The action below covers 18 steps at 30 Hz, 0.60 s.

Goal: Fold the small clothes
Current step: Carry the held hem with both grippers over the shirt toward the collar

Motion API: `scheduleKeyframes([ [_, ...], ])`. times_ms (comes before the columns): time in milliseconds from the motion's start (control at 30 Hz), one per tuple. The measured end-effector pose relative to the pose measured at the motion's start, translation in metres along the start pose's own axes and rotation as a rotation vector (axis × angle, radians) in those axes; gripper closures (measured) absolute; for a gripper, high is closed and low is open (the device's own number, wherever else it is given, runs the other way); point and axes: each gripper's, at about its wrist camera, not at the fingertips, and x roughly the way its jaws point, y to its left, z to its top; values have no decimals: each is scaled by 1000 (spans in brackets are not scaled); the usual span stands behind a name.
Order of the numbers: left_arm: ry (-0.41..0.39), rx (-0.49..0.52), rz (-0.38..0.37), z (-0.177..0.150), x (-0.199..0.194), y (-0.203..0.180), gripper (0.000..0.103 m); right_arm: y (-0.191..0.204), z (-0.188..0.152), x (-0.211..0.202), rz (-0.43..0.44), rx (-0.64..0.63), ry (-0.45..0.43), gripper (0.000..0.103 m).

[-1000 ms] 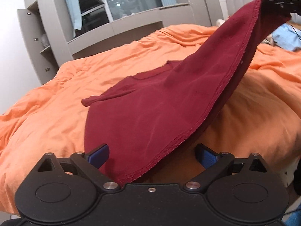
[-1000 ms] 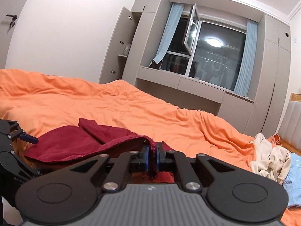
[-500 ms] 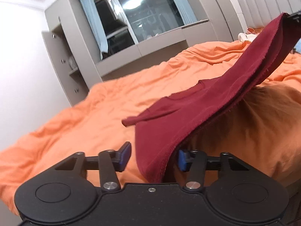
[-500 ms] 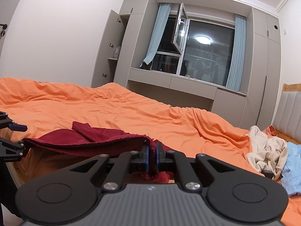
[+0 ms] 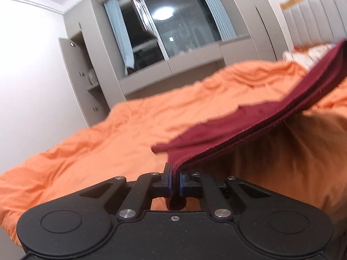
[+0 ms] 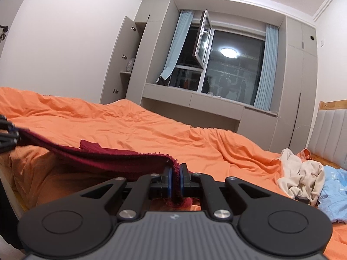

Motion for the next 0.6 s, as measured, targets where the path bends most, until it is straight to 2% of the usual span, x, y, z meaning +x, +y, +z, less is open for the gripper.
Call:
scheduleKeyframes([
  [167, -100, -78, -7, 14, -18, 15, 98, 0, 3, -20, -52, 1, -73, 96],
  [300, -187, -92, -4, 29, -40, 18, 98, -3, 15, -43, -78, -2, -133, 96],
  [433, -247, -109, -38, 50, -72, 24, 98, -8, 30, -71, -95, -24, -188, 96],
  [600, -302, -85, -55, 72, -99, 28, 97, -16, 39, -70, -91, -35, -193, 96],
])
